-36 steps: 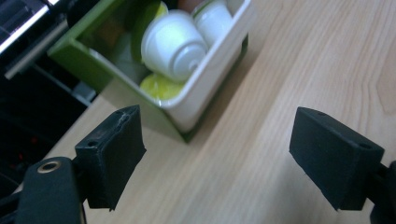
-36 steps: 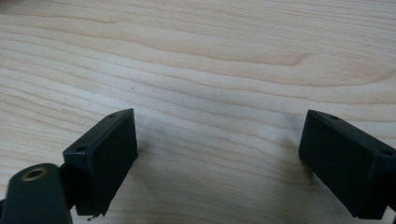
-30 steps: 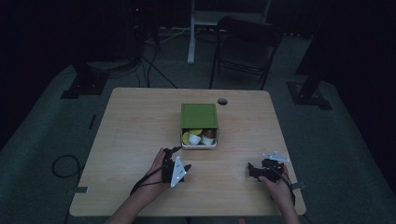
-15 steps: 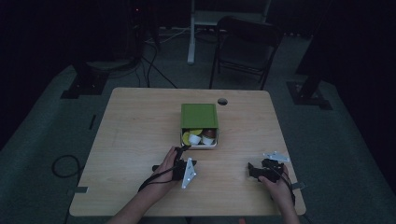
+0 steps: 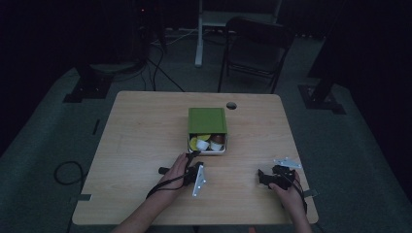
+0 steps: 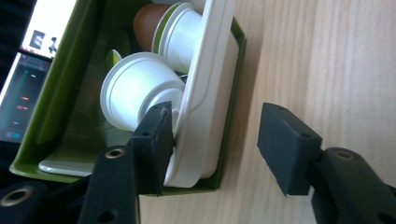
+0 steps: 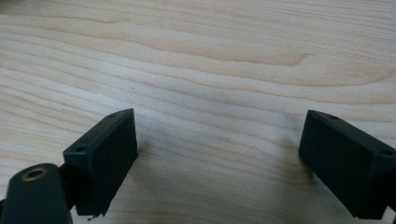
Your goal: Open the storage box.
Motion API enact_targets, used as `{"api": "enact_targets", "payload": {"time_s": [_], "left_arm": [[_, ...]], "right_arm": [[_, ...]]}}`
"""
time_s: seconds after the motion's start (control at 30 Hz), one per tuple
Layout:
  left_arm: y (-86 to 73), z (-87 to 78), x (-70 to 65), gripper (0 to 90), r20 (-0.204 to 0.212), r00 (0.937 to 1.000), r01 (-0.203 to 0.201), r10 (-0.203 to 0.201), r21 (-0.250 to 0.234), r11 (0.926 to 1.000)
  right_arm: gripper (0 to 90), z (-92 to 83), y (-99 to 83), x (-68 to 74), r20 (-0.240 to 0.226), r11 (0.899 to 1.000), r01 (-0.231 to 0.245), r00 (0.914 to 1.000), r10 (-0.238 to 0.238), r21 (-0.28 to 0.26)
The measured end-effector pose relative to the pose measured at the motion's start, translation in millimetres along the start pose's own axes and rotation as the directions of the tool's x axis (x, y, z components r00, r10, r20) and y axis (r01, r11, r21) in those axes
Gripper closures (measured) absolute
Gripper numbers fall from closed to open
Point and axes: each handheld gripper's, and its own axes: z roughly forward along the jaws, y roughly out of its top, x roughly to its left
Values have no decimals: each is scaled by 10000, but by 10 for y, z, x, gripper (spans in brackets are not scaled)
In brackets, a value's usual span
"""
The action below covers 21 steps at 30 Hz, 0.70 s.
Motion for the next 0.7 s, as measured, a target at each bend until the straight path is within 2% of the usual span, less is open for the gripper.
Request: {"api": "enact_targets", "payload": {"time_s": [0.1, 0.23, 0.43, 0.7], "left_arm": [[1, 31, 8, 494, -121, 9999, -121, 122, 94, 9999], [3, 74, -2, 566, -415, 9969, -661, 670, 231, 9975], [21, 90, 6, 694, -734, 9928, -917, 943, 380, 9951], [32, 80, 11, 708, -686, 9903, -1175, 1206, 471, 9920]], "right_arm": [[110, 0, 0, 0, -1, 10000, 4, 10000, -4, -3], [110, 0, 0, 0, 1, 10000, 6, 10000, -6, -2], [110, 0, 0, -1, 0, 10000, 6, 10000, -6, -2], [110, 0, 0, 0, 2, 10000, 1, 10000, -1, -1]]}}
